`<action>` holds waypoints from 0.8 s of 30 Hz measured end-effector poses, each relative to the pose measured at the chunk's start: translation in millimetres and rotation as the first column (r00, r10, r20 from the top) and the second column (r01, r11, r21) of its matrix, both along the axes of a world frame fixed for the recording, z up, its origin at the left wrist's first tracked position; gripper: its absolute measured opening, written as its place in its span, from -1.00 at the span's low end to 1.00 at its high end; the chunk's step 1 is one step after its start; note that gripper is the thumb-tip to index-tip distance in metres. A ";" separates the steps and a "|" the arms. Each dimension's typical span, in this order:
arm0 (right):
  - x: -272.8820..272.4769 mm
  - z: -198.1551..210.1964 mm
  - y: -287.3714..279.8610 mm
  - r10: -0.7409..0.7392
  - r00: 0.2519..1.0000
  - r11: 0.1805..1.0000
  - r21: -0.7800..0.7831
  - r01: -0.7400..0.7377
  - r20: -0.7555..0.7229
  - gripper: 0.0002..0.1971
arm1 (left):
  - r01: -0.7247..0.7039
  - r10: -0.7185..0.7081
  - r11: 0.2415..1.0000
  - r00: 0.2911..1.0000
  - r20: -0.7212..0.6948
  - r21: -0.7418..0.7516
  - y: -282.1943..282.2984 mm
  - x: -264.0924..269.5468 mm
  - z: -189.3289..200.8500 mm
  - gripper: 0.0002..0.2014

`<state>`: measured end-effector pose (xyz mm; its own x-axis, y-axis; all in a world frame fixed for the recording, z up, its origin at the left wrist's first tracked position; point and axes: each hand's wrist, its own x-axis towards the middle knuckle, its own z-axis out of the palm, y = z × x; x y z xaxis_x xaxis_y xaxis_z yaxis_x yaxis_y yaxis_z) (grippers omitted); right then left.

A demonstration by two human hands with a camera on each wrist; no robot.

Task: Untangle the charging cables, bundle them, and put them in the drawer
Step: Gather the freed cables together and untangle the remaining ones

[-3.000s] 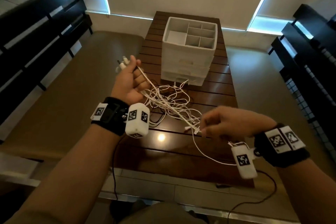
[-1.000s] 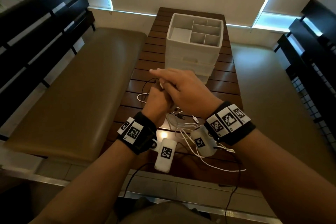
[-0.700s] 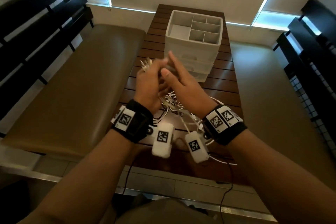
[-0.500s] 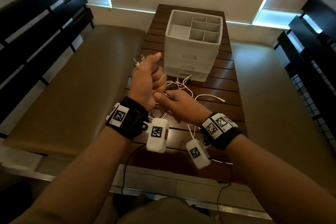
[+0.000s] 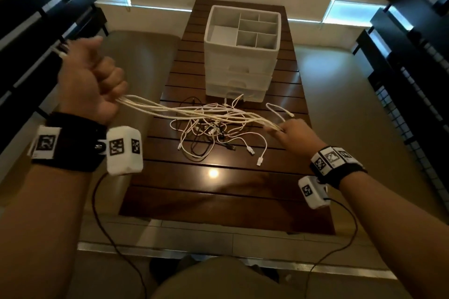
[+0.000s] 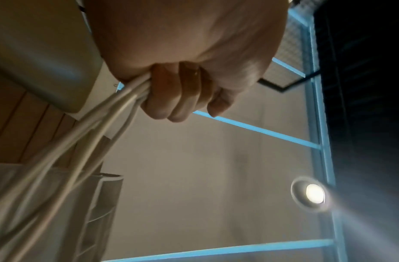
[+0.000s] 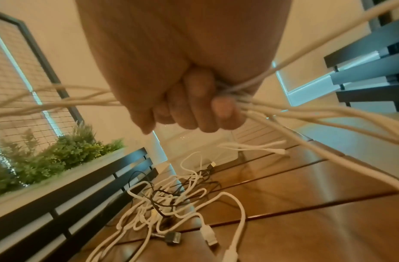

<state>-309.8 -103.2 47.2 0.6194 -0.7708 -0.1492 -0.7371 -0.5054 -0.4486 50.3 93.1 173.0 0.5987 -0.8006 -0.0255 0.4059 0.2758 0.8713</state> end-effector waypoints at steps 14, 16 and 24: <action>24.3 -15.2 24.8 0.111 0.934 0.992 -0.024 -0.126 -0.339 -0.68 | 0.250 -0.544 0.813 0.649 0.532 0.526 -40.8 -138.5 -78.6 -0.73; 25.1 -18.7 29.2 0.131 0.931 0.989 -0.019 -0.145 -0.340 -0.72 | 0.320 -0.628 0.761 0.581 0.517 0.564 -43.8 -155.9 -94.5 -0.74; -13.8 -27.5 11.6 0.037 0.918 0.996 -0.065 -0.068 -0.395 -0.74 | 0.316 -0.310 0.866 0.947 -0.082 0.388 -39.4 -102.4 -112.8 -0.61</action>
